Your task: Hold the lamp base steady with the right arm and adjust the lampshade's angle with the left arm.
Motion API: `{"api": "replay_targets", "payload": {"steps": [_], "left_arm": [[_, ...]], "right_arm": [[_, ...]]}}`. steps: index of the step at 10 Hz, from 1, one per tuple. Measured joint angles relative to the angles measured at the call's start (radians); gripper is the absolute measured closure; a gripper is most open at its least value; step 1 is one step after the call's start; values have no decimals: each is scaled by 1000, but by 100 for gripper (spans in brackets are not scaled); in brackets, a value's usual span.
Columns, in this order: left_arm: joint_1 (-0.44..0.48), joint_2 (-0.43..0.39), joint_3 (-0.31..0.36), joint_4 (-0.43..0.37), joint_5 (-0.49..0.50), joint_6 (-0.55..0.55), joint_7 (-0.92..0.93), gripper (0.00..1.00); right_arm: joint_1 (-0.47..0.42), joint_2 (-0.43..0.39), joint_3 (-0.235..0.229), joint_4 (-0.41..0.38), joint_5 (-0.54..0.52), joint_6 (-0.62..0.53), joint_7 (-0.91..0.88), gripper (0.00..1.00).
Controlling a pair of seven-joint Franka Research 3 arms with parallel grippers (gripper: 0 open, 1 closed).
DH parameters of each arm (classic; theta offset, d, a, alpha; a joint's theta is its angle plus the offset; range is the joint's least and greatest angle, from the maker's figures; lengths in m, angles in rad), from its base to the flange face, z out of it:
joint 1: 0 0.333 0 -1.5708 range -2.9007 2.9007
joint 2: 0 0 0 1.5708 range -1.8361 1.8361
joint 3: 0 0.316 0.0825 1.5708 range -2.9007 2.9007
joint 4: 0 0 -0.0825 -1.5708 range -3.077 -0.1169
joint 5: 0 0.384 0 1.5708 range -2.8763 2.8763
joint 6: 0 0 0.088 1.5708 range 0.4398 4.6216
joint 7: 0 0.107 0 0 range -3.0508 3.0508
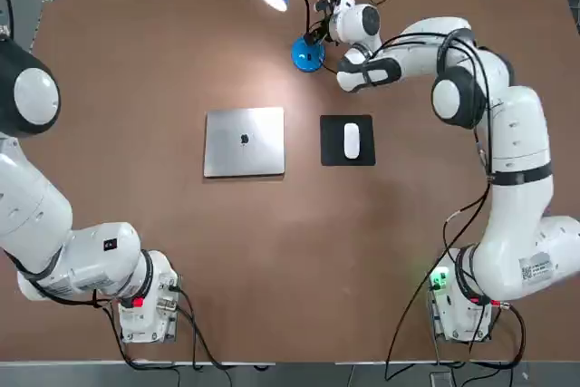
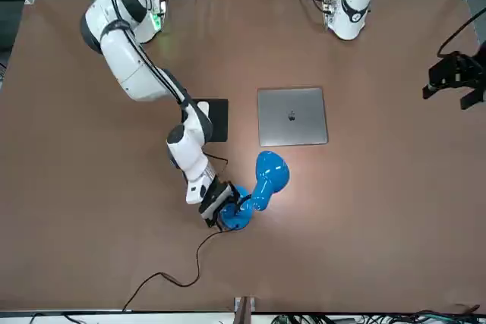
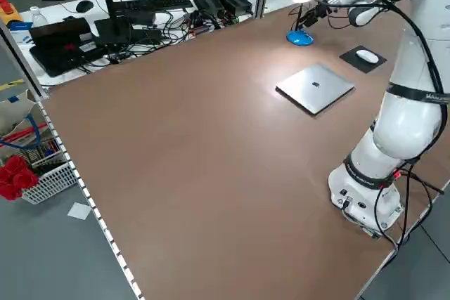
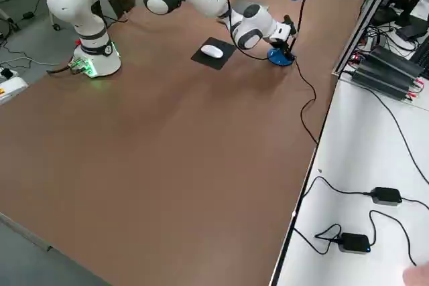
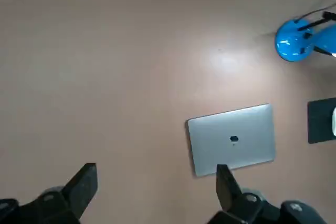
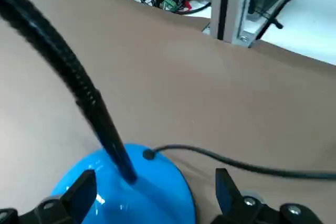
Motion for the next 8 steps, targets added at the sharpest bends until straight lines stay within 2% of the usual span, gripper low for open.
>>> {"api": "replay_targets", "payload": {"steps": [2,3,4,5,6,7,8], "left_arm": [[43,2,6,-51,1,51,0,0],[31,1,36,-70,1,71,0,0],[-8,-8,97,-90,1,89,0,0],[-69,-36,180,-139,1,139,1,1],[-136,-94,259,-238,1,230,1,1],[-180,-176,308,-372,2,316,1,0],[-187,-254,323,-482,2,352,1,0]], "right_arm": [[-91,-157,-2,-269,-3,168,-1,0],[-130,-238,-3,-384,-7,196,-1,0],[-162,-318,-4,-476,-7,196,-1,0],[-188,-386,-4,-544,-7,193,1,0],[-202,-426,-4,-574,-7,181,12,0],[-206,-445,-4,-570,-7,150,46,0],[-206,-453,-2,-551,-6,98,94,0]]}}
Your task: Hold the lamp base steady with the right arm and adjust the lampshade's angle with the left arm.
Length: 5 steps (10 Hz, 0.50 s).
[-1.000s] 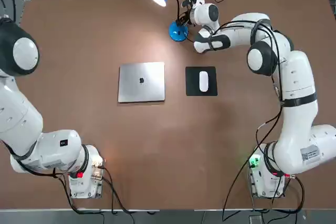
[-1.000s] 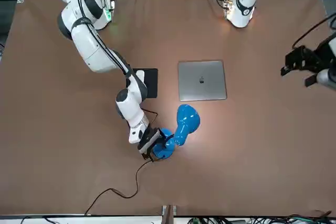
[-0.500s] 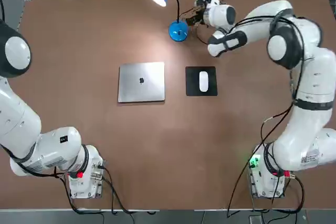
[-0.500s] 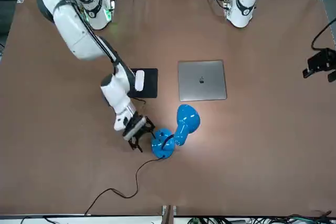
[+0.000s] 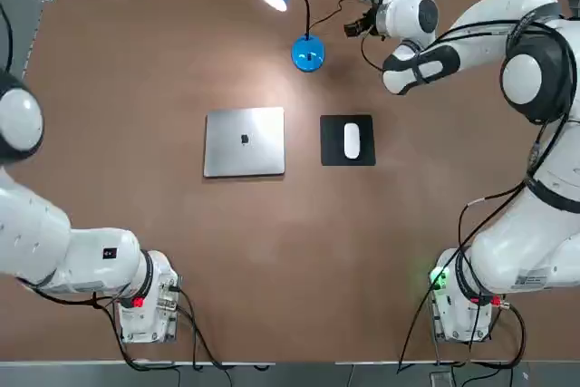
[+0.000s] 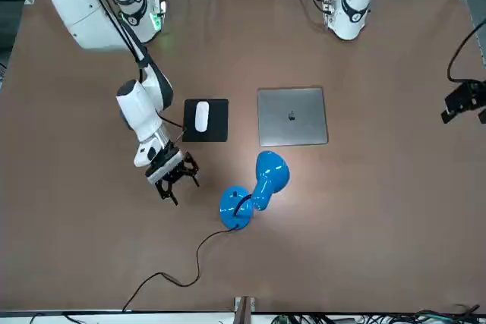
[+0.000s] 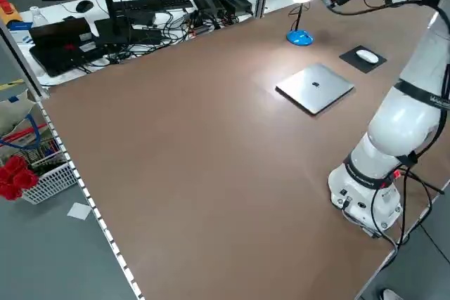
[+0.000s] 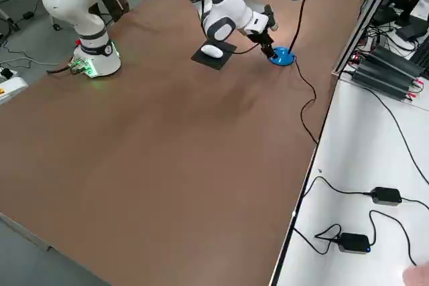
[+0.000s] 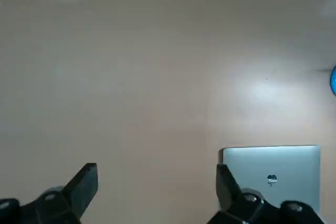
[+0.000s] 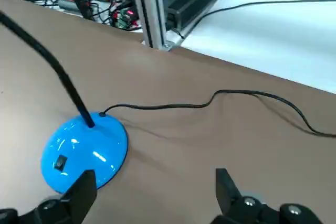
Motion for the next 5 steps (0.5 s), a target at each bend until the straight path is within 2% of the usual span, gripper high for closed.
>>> {"api": "replay_targets", "payload": {"steps": [1,2,3,5], "left_arm": [[0,-52,9,-62,0,5,0,0],[1,-76,13,-90,0,6,1,0],[4,-79,15,-96,0,0,1,0],[15,-60,16,-58,0,-93,1,1]], "right_arm": [[0,-4,3,41,1,-78,62,0],[-1,-14,7,94,11,-188,115,0],[-3,-37,10,147,70,-335,140,0],[-6,-131,12,283,269,-742,138,0]]}}
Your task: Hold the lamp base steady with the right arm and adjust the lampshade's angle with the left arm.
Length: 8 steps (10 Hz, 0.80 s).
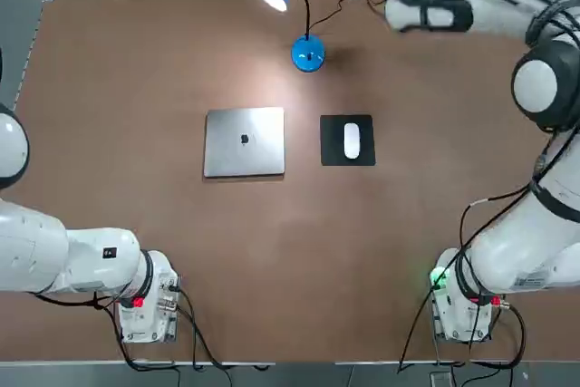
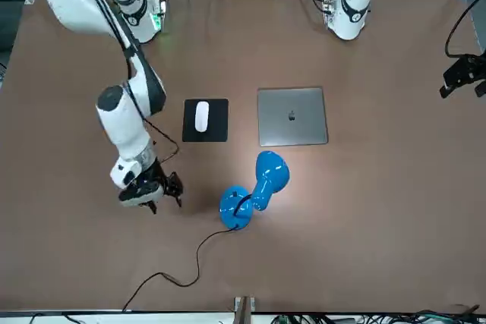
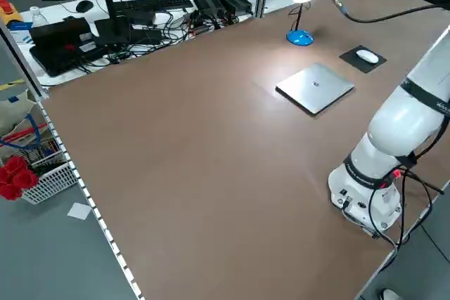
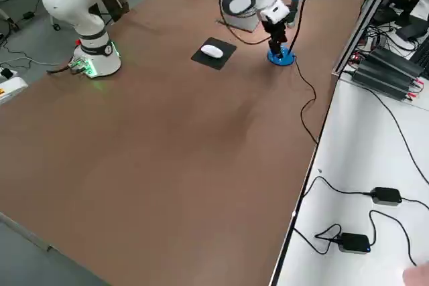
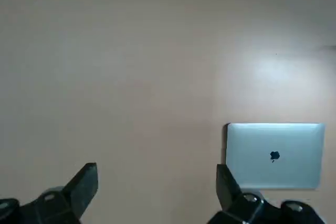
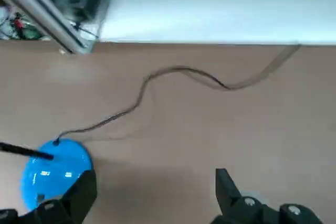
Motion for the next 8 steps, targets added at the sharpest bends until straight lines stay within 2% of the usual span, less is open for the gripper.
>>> {"api": "replay_targets", "payload": {"steps": [1,2,4,5,7,8], "left_arm": [[1,22,0,43,0,-44,0,2],[0,42,0,72,1,-61,0,2],[0,64,0,88,2,-64,-1,2],[0,69,0,91,3,-63,-2,2],[0,70,-1,95,3,-59,-4,2],[0,70,-1,98,3,-52,-4,2]], "right_arm": [[-4,-56,-11,59,62,-203,-4,0],[-6,-120,-49,91,118,-373,-11,0],[-12,-252,-169,102,221,-647,-28,0],[-13,-310,-231,102,241,-762,-34,0],[-15,-399,-337,101,246,-920,-64,0],[-18,-435,-366,96,246,-965,-86,0]]}}
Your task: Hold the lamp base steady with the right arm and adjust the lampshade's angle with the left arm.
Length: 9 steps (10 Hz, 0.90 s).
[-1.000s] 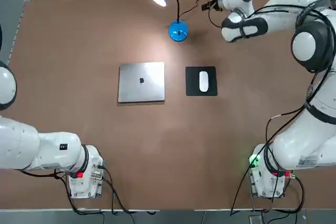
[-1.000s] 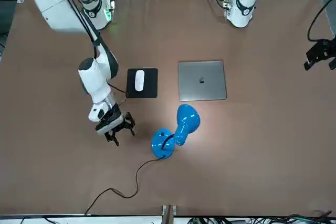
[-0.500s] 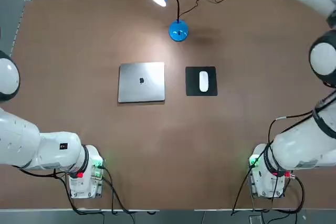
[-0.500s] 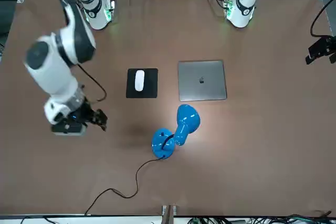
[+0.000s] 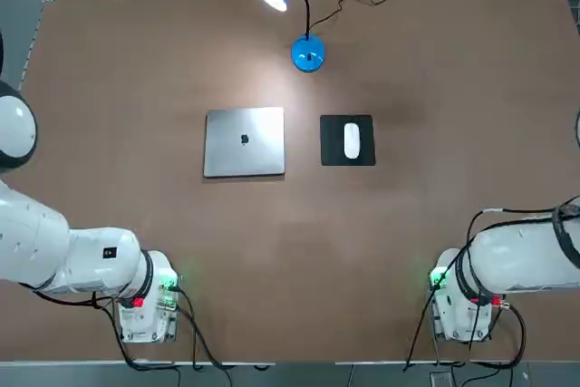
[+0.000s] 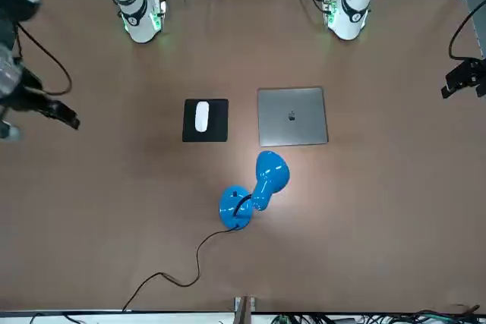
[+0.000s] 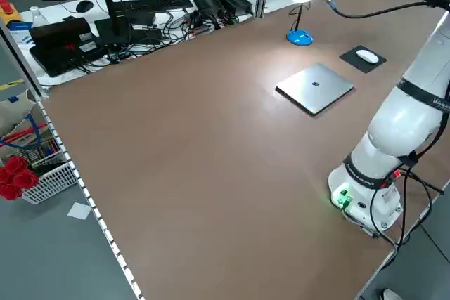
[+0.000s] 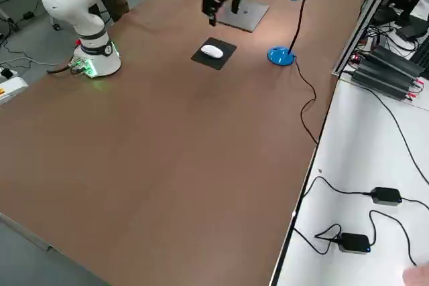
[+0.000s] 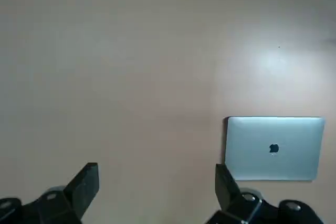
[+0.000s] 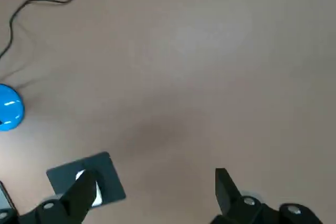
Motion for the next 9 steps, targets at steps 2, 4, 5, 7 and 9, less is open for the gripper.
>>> {"api": "replay_targets", "payload": {"steps": [2,4,5,7,9], "left_arm": [[0,0,0,1,0,18,-4,2],[0,0,0,2,0,24,-13,2],[0,0,0,3,0,26,-20,2],[0,0,0,3,0,29,-33,2],[0,0,0,3,0,30,-34,2]], "right_arm": [[-4,-66,-9,-49,-6,-18,-30,0],[-4,-120,-9,-99,-6,-15,-55,0],[-4,-133,-9,-110,-7,-15,-68,0],[-13,-134,-9,-114,-9,-7,-106,0],[-31,-134,-10,-112,-9,12,-198,0]]}}
